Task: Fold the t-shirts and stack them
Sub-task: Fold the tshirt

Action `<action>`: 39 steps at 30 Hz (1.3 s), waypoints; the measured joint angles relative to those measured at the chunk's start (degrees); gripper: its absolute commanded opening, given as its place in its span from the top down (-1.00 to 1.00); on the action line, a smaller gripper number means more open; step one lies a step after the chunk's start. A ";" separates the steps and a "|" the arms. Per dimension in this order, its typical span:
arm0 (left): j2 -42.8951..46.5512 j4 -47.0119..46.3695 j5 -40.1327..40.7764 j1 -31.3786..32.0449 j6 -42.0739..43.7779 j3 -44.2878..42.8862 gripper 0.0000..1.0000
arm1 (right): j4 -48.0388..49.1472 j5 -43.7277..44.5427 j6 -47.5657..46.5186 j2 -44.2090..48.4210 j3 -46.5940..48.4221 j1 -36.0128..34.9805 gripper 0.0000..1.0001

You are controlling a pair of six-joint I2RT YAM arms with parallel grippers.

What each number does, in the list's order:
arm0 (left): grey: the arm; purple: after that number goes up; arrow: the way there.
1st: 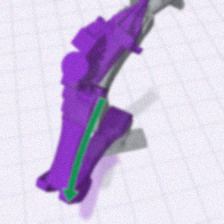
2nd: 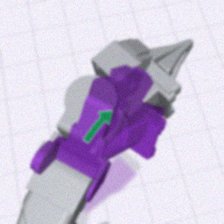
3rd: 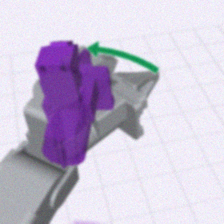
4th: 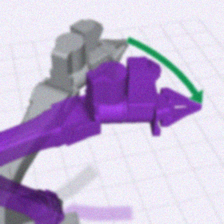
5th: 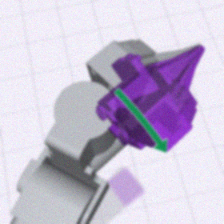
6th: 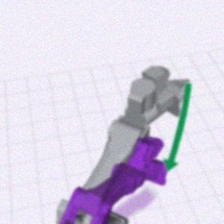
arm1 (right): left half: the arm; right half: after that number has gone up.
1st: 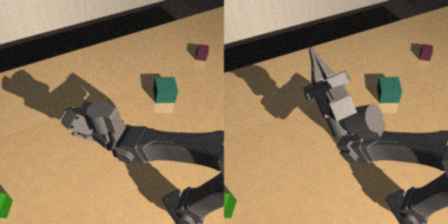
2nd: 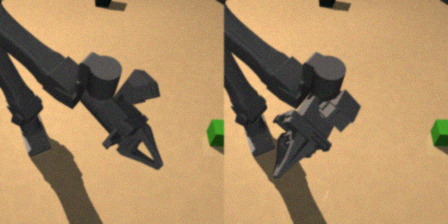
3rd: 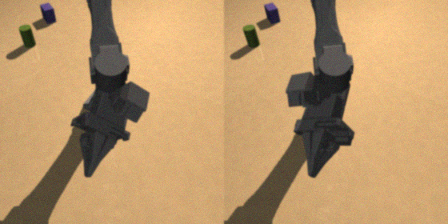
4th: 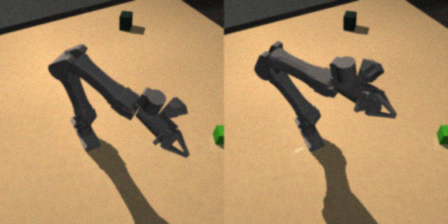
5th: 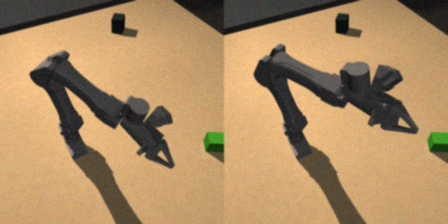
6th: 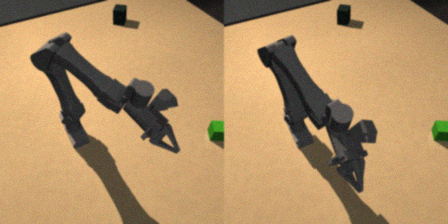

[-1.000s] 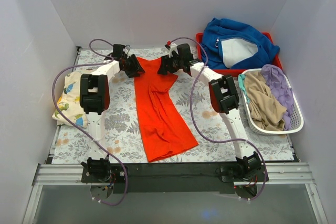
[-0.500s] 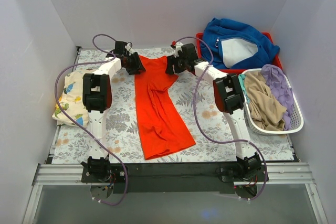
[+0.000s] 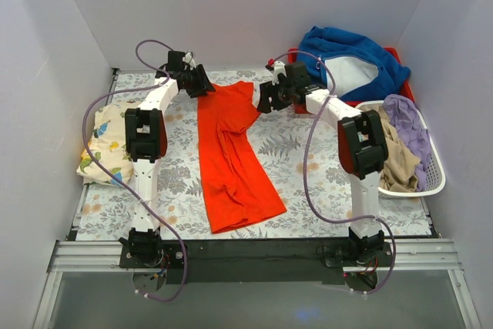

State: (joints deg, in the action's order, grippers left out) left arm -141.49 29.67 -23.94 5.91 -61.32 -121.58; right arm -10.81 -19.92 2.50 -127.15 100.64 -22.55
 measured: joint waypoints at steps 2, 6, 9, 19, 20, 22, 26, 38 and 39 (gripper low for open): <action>-1.99 0.31 -0.17 0.09 -0.09 -4.57 0.13 | -0.44 -1.38 0.07 7.32 -6.80 -1.09 -0.41; -2.47 0.44 -0.83 0.28 -0.48 -6.16 0.13 | 0.55 -2.69 0.17 19.17 -19.34 -4.15 -0.39; -2.56 0.59 -1.03 0.50 -0.68 -5.95 0.13 | 0.26 -2.54 0.17 23.02 -25.68 -7.19 -0.35; -2.60 0.39 -2.47 1.44 -1.53 -4.22 0.13 | 0.20 -1.55 0.24 19.69 -29.70 -10.91 -0.33; -2.60 0.33 -2.49 1.44 -1.55 -4.22 0.13 | 0.24 -1.51 0.24 18.95 -29.03 -10.88 -0.33; -2.60 0.31 -2.64 1.46 -1.57 -4.22 0.13 | 0.44 -1.64 0.28 17.09 -27.10 -10.80 -0.33; -2.60 0.28 -2.93 1.62 -1.68 -4.11 0.13 | 1.53 -2.73 0.52 13.11 -24.41 -10.80 -0.32; -2.75 -0.15 -4.63 1.62 -2.97 -4.13 0.13 | 2.60 -6.80 1.38 11.17 -25.20 -10.82 0.79; -2.97 -0.15 -4.70 1.62 -3.04 -4.28 0.13 | 3.30 -7.17 1.75 11.17 -26.18 -10.86 0.85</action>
State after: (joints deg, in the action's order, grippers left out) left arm -144.46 29.52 -28.64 7.53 -64.36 -125.86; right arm -7.51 -27.09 4.25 -115.98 74.46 -33.41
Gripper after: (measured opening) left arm 0.435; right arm 0.139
